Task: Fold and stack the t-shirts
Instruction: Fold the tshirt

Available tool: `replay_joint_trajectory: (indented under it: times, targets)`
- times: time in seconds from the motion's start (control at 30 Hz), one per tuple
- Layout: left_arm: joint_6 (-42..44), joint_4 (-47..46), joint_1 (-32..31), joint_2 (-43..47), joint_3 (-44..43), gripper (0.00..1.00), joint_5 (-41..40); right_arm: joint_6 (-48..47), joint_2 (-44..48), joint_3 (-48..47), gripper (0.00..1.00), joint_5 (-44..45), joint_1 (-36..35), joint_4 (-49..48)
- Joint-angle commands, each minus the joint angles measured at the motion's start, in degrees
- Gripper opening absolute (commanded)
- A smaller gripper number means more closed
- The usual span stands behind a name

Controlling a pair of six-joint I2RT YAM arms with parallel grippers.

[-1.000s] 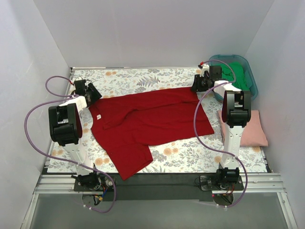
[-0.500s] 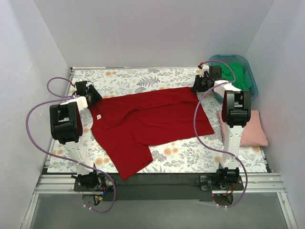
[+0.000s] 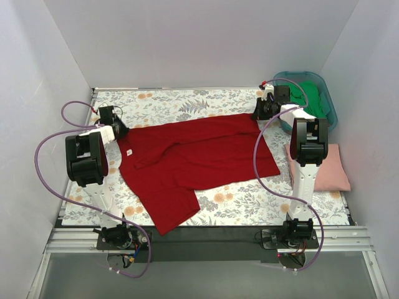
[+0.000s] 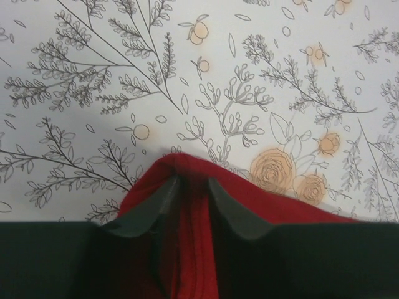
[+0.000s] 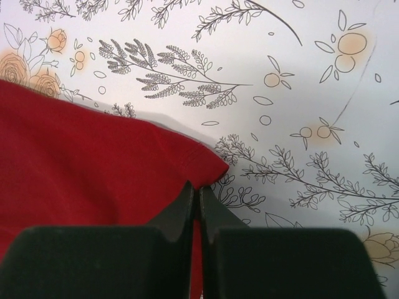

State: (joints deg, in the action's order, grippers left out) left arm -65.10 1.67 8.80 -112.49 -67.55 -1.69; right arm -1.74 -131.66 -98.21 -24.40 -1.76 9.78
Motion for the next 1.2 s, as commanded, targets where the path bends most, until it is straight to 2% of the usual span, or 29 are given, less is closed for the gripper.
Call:
replay_joint_trajectory:
  times: [0.0, 0.07, 0.17, 0.6, 0.63, 0.7, 0.73, 0.8, 0.9, 1.0, 1.1, 1.17]
  targets:
    - [1.8, 0.6, 0.2, -2.4, -2.1, 0.20, -1.8, -0.2, -0.4, -2.9, 0.04, 0.3, 0.8, 0.3]
    - [2.3, 0.9, 0.2, -3.5, -3.5, 0.09, -2.1, -0.2, -0.6, -3.5, 0.01, 1.0, 1.1, 0.3]
    - [3.4, 1.4, 0.3, -5.6, -5.5, 0.01, -2.6, -0.7, -0.9, -4.8, 0.01, 2.7, 1.1, 0.2]
    - [7.1, 3.2, 0.2, -11.0, -12.2, 0.01, -5.6, -4.0, -3.1, -8.8, 0.01, 6.1, 1.1, 0.3]
    - [7.0, 3.1, 0.3, -10.9, -12.3, 0.09, -5.3, -4.0, -3.3, -8.9, 0.04, 5.8, 1.2, 0.3]
    - [6.7, 3.0, 0.2, -10.2, -12.7, 0.17, -4.7, -3.7, -3.4, -9.4, 0.11, 4.9, 1.1, 0.3]
    - [6.6, 3.0, 0.0, -9.9, -12.8, 0.21, -3.9, -3.5, -3.3, -9.5, 0.20, 4.5, 1.1, 0.3]
    - [6.1, 3.0, -0.1, -8.2, -12.4, 0.36, -3.3, -3.4, -2.6, -9.5, 0.32, 4.5, 1.2, 0.3]
    - [5.4, 2.5, -0.4, -5.5, -11.7, 0.52, -2.5, -3.6, -0.2, -8.8, 0.41, 5.5, 1.1, 0.3]
    - [4.2, 2.5, -0.9, -0.4, -10.9, 0.68, -1.7, -3.4, 3.5, -7.3, 0.46, 6.4, 1.1, 0.3]
    - [3.5, 2.5, -1.7, 5.8, -9.9, 0.80, -2.3, -2.7, 8.4, -4.7, 0.50, 6.8, 0.2, 0.3]
    - [3.1, 2.7, -2.2, 10.8, -8.7, 0.81, -2.6, -0.5, 12.4, -2.8, 0.53, 6.4, -1.0, 0.2]
